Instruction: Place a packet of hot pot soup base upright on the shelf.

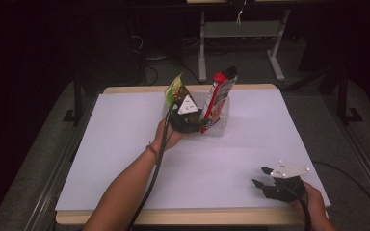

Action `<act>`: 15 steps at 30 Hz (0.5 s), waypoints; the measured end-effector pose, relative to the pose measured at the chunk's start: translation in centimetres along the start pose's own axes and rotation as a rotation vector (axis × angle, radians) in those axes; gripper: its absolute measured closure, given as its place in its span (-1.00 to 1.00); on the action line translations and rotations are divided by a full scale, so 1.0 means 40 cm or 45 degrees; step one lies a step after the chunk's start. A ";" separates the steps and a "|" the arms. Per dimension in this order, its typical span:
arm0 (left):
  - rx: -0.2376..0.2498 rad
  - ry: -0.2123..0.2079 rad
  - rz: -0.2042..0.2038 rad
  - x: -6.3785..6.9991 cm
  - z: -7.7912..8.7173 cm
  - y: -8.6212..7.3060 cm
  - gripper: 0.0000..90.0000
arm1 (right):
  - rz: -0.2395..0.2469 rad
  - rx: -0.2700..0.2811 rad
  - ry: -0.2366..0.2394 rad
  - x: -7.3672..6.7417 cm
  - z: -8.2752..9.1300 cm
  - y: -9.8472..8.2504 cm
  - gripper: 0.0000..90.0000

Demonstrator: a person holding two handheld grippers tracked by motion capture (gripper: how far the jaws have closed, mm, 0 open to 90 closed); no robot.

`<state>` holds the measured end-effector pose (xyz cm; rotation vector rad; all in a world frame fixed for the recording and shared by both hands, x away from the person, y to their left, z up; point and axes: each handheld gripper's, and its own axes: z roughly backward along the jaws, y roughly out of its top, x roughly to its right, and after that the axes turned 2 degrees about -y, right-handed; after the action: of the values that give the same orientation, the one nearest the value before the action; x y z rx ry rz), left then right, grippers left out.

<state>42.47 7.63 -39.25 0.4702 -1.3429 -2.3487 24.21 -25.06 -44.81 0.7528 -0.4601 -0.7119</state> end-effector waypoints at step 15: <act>-0.012 -0.043 -0.019 0.019 0.021 -0.054 0.84 | 0.007 -0.014 0.005 -0.008 -0.007 0.000 -0.01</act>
<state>41.06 8.88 -40.77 0.4410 -1.3471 -2.3846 24.16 -24.68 -45.03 0.7419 -0.4541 -0.7073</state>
